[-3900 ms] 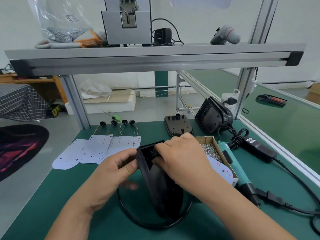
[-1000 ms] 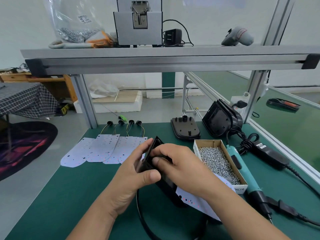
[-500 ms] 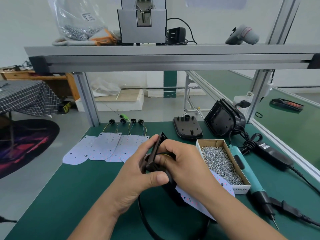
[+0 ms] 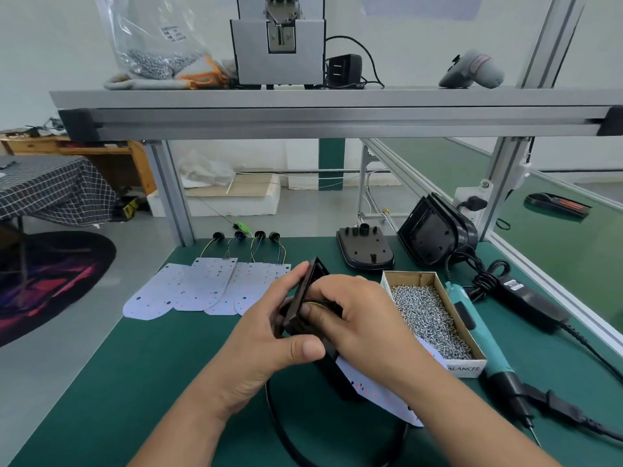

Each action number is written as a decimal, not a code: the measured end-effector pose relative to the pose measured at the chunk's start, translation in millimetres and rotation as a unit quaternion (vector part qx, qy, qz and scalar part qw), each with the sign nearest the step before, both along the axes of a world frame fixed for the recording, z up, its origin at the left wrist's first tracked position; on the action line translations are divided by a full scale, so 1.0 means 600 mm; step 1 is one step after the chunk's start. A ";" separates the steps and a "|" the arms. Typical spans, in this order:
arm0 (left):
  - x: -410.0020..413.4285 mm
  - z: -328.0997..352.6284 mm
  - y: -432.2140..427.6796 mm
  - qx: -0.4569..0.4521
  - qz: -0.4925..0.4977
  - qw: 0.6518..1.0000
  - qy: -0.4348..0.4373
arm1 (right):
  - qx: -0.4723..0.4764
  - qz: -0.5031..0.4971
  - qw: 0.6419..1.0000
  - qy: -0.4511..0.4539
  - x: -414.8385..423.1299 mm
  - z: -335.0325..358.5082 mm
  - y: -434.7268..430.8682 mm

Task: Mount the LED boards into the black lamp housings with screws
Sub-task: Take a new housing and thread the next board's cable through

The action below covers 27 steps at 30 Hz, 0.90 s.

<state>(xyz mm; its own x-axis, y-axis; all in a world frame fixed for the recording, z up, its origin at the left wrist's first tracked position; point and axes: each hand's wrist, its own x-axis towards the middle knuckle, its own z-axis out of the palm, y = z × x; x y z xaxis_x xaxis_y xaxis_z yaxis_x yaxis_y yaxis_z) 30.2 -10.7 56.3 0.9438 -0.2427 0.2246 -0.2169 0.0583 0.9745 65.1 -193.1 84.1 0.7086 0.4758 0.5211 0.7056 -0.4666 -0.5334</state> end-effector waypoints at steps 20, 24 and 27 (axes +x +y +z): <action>0.008 -0.007 0.027 0.037 0.044 0.998 -0.007 | -0.100 -0.099 0.981 0.135 0.056 -0.013 -0.129; 0.012 -0.011 0.031 0.016 0.064 0.998 0.007 | -0.105 -0.064 0.967 0.224 0.060 -0.015 -0.159; 0.019 -0.019 0.034 -0.015 0.079 0.996 0.028 | -0.076 -0.032 0.962 0.261 0.063 -0.016 -0.168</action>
